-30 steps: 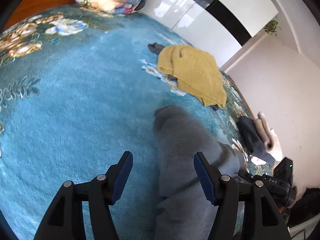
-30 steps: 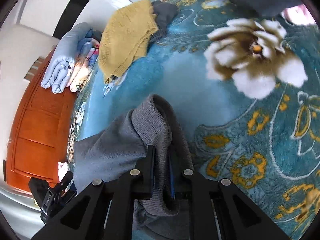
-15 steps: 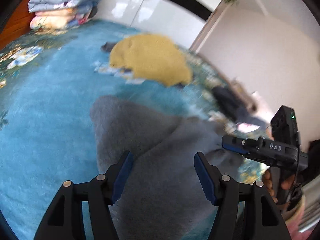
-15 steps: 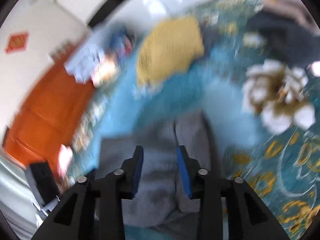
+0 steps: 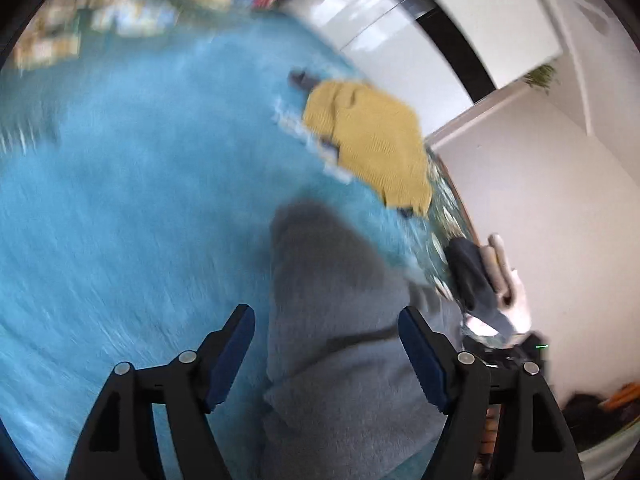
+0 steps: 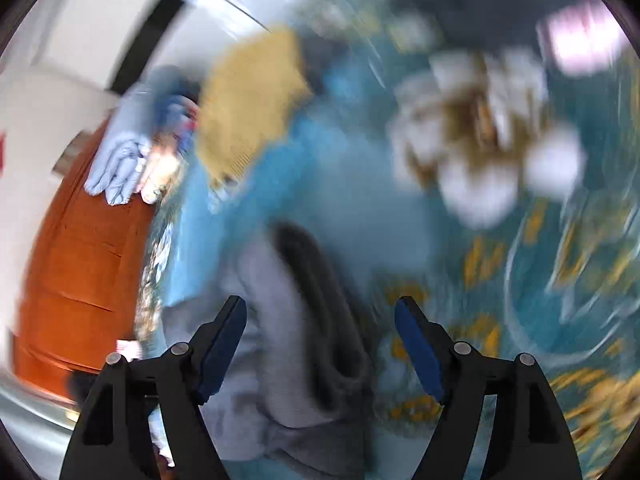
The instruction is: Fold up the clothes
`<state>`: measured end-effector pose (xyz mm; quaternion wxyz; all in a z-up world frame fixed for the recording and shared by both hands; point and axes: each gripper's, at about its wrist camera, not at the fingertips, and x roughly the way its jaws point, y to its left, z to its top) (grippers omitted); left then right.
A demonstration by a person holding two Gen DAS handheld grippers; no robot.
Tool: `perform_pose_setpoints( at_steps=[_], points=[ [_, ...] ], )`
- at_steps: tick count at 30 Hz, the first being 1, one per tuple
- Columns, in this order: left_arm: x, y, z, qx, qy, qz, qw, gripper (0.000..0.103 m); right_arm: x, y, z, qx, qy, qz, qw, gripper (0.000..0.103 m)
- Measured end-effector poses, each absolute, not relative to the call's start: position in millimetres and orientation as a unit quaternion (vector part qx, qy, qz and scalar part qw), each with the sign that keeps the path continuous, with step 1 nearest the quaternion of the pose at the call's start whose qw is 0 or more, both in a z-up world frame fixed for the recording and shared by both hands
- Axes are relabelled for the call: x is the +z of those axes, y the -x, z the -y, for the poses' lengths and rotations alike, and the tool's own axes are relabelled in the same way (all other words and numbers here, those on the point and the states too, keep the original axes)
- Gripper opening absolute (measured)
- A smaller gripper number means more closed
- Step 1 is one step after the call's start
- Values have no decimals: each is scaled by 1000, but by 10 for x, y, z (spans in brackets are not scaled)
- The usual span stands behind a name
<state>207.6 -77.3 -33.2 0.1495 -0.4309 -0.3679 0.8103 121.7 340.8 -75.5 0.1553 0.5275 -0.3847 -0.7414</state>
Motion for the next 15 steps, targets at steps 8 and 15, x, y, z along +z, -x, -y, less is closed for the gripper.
perform_pose_setpoints(
  at_steps=[8,15],
  points=[
    [-601,-2036,570,762,488,389,175,78,-925,-1204,-3283,-703,-548,409,196,77],
    [-641,-2053,537,757,497,385,178,77,-976,-1277,-3221,-706,-536,412,213,77]
  ],
)
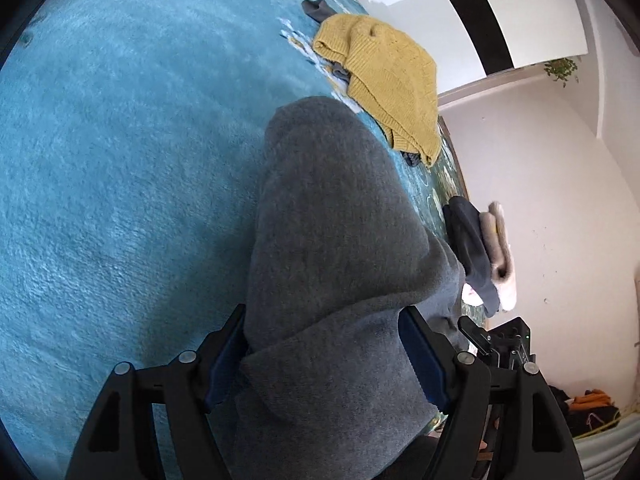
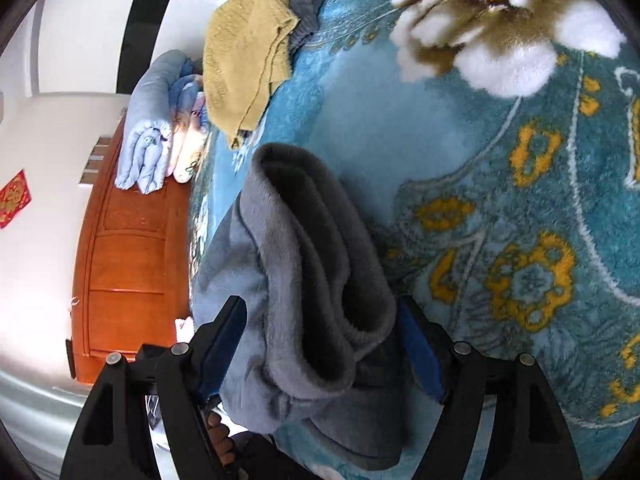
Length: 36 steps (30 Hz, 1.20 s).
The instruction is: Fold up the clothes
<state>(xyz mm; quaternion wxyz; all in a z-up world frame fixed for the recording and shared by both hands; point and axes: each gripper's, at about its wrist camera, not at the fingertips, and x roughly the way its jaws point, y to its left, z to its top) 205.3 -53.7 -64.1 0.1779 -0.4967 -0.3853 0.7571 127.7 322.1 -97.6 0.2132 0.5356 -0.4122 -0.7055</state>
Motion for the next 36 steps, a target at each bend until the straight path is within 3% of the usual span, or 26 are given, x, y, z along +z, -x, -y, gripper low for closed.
perform_pose_setpoints(
  at_steps=[6,9,10,14,24,30,36],
  points=[
    [-635,-2064,525,765,496,375,167,75,-926,-1326,-3142,-726,-526,388,214,48],
    [-637,-2091,582,767,491,381,158,55,-846,-1353,-3109,-740,-512,377,221,42],
    [-630,-2099,586,770,487,381,159,44,-823,-1361,-3104,-743,-506,377,225,40],
    [-532,-2130,545,788,469,365,159,32,-722,-1396,-3076,-753,-483,374,243,37],
    [-94,-2114,1080,798,419,391,188,31,-173,-1377,-2569,-783,-425,336,306,35],
    [195,-2042,2054,814,377,402,184,31,278,-990,-1640,-786,-420,292,348,35],
    [327,-1841,3183,847,391,343,110,31,105,-514,-245,-745,-452,280,404,35]
  ],
)
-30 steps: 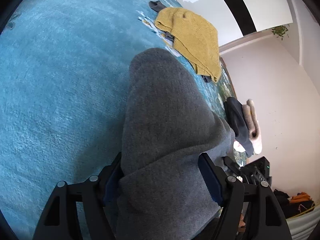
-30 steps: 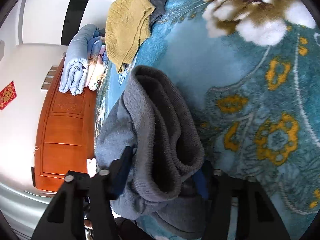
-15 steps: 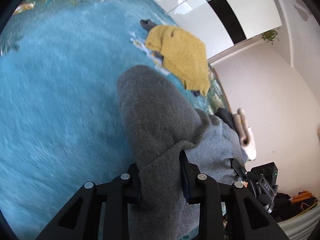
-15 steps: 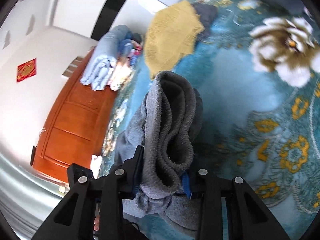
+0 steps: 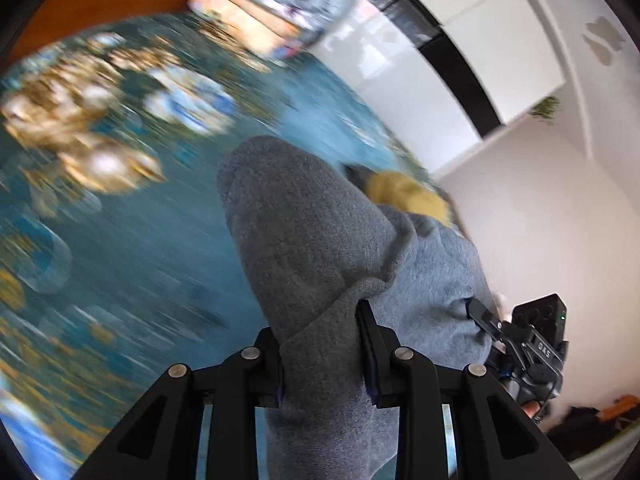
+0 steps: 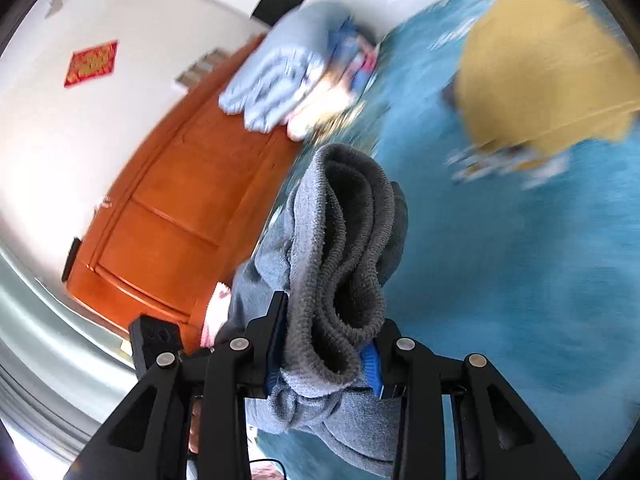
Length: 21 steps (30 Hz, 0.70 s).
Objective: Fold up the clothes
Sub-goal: 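Lower the folded sweatshirt onto the bed near the headboard and open both grippers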
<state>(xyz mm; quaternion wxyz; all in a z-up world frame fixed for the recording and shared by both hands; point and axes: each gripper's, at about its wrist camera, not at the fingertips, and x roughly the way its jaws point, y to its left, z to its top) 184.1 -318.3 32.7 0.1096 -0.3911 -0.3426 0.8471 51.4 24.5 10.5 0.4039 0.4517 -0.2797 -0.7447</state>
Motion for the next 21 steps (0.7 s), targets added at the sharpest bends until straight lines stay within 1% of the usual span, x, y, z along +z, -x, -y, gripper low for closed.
perform_pose_setpoints(
  at_steps=[1,4,7,9,13,18,20,21],
  points=[
    [336,-1805,3378,852,394,332,95,30,-2,-441,-6,-729,-460,291,416,35],
    [287,-1709,3933,853,396,332,70,29,-339,-253,609,-685,-479,329,440,35],
    [187,-1644,4476,849,385,360,41,29,-585,-101,1134,-664,-487,353,445,35],
    [166,-1608,4725,852,385,354,25,29,-689,-30,1419,-660,-489,362,441,35],
    [117,-1438,5066,869,378,318,-24,29,-781,-18,1891,-672,-489,340,440,35],
    [-337,-1226,5416,839,404,356,-76,29,-1030,-154,2091,-685,-509,303,424,35],
    [-464,-1242,5484,831,407,369,-83,34,-1090,-177,2104,-692,-509,291,421,36],
    [-467,-1295,5512,830,399,383,-79,34,-1090,-169,2092,-689,-511,289,425,38]
  ],
)
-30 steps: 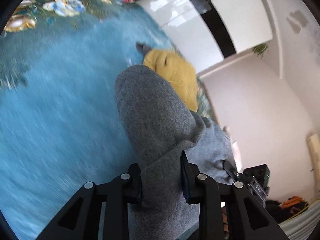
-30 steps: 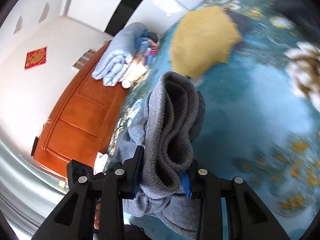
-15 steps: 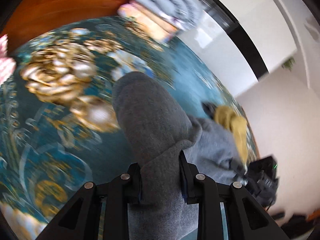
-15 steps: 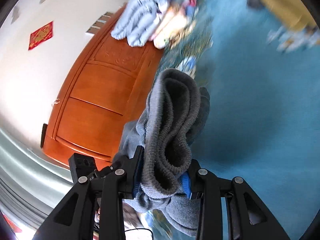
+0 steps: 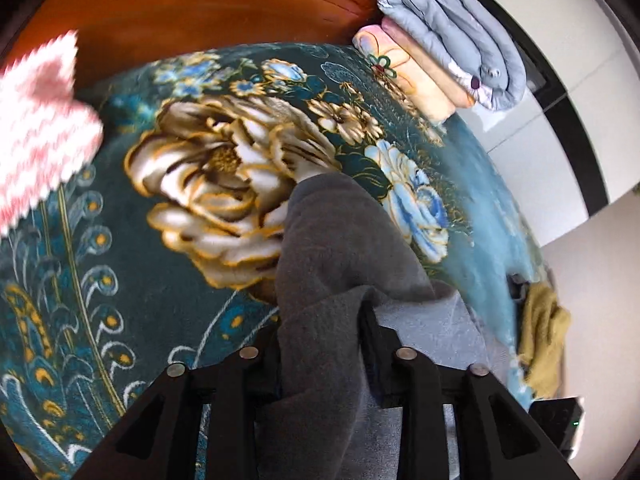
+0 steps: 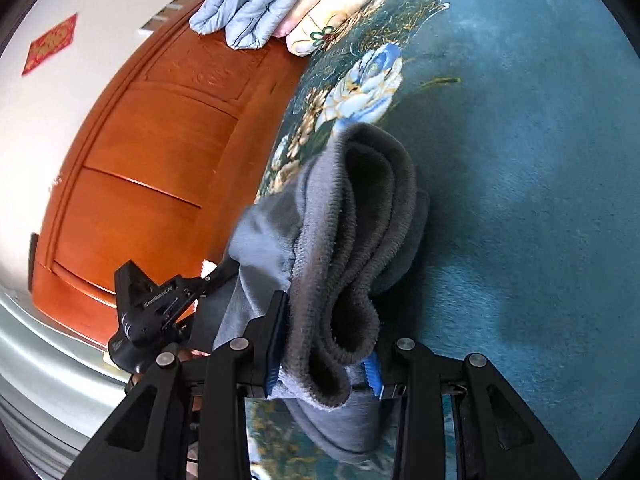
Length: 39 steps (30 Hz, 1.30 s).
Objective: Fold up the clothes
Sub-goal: 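Lower the folded sweatshirt onto the bed near the headboard and open both grippers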
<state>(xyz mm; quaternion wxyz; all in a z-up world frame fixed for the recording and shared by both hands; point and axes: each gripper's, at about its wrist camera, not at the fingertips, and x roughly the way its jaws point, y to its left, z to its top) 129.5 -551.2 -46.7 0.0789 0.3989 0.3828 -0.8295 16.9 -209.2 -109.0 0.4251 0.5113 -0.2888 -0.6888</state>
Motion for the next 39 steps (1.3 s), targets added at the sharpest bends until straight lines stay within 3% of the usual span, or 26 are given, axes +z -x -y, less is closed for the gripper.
perform_pose_setpoints(
  at_steps=[5,10,15,21,27,32,39],
  points=[
    [-265,-1679,5643,-840,-343,-409,96,56,-866,-193,1843,-713,-496,235,437,41],
    [157,-1866,5481,-887,-304,-322,133,57,-400,-253,1682,-776,-424,177,432,41],
    [118,-1637,4994,-904,-348,-235,78,56,-206,-455,2084,-770,-396,118,486,42],
    [-338,-1583,5126,-874,-388,-269,116,56,-846,-496,2291,-761,-450,121,450,42],
    [-408,-1604,5098,-864,-392,-285,138,55,-772,-474,2269,-757,-454,120,454,42],
    [-198,-1851,4825,-882,-371,-246,157,60,-609,-721,1969,-767,-441,81,460,42],
    [-244,-2272,4259,-873,-386,-186,230,66,-838,-1121,1693,-801,-435,-14,411,47]
  ],
)
